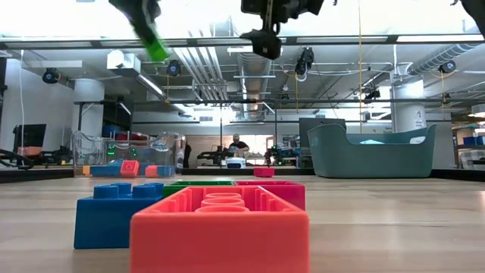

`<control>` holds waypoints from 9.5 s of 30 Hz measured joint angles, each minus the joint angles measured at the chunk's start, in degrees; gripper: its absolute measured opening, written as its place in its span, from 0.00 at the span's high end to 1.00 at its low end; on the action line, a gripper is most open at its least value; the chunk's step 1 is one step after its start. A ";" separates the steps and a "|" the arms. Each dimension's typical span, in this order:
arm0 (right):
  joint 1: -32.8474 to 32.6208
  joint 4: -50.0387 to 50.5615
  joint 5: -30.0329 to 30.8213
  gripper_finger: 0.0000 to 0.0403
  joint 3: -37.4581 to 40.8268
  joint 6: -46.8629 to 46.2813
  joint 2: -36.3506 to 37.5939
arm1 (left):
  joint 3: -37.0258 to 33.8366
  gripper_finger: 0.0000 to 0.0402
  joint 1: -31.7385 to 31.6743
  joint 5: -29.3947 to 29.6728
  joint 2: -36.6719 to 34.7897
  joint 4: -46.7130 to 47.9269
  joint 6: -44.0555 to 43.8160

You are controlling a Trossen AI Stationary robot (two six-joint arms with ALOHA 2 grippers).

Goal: Sort blocks by size
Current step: Put the big green game piece into the blue bin, then put the small red game piece into the transparent bin, then remove the big green game piece from transparent bin to blue bin

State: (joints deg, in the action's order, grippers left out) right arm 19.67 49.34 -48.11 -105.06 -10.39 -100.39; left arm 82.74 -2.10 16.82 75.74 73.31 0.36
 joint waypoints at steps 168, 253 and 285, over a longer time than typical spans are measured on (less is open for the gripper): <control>-10.30 17.24 -14.87 0.69 -22.71 7.99 -14.39 | 0.13 0.42 5.85 -28.42 3.92 -38.34 12.42; 2.62 13.11 3.33 0.36 -18.95 12.15 -14.51 | 0.11 0.46 -49.98 -10.26 21.01 2.72 19.15; 2.33 11.13 3.23 0.30 -9.90 11.01 -14.58 | -5.51 0.45 -56.80 -6.82 28.90 6.19 19.54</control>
State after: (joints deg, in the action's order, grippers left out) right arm 22.00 60.48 -44.88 -114.96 0.62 -114.98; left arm 77.23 -58.89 10.00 104.64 79.50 19.90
